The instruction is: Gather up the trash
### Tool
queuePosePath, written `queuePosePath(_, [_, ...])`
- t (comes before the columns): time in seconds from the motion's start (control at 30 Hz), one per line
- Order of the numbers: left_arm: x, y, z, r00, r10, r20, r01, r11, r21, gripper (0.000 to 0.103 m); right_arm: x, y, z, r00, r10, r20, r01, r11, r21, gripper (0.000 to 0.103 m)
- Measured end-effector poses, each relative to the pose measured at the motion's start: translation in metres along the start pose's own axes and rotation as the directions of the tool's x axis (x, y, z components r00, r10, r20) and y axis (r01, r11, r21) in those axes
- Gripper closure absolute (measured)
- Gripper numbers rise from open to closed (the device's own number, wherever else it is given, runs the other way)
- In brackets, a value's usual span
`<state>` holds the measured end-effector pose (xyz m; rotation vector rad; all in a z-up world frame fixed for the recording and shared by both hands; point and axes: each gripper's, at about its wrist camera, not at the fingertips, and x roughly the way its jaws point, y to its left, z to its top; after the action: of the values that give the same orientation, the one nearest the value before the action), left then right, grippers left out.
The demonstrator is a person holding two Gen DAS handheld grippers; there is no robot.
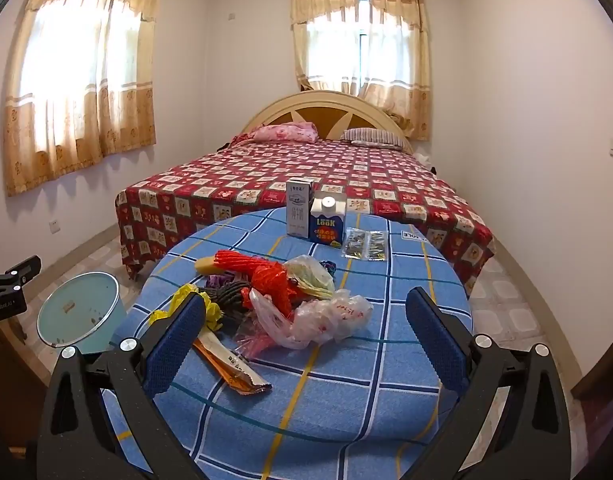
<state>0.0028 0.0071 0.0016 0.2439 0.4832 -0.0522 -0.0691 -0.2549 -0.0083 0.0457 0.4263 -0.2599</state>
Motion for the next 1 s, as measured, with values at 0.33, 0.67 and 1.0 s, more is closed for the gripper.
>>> queuePosePath(0.33, [0.0038, 0.0012, 0.001, 1.0, 0.006, -0.003, -0.006, 1.0, -0.005, 0.006, 0.0064, 0.003, -0.0058, 1.0, 0.002, -0.006, -0.002, 1.0, 0.001, 0.005])
queuePosePath(0.67, [0.0044, 0.003, 0.0018, 1.0, 0.008, -0.002, -0.008, 1.0, -0.004, 0.006, 0.0068, 0.0028, -0.0051, 1.0, 0.004, -0.008, -0.004, 1.0, 0.001, 0.005])
queuePosePath(1.0, [0.0042, 0.0055, 0.0032, 1.0, 0.01, -0.001, -0.01, 1.0, -0.008, 0.006, 0.0066, 0.0029, -0.0048, 1.0, 0.002, -0.01, -0.002, 1.0, 0.001, 0.005])
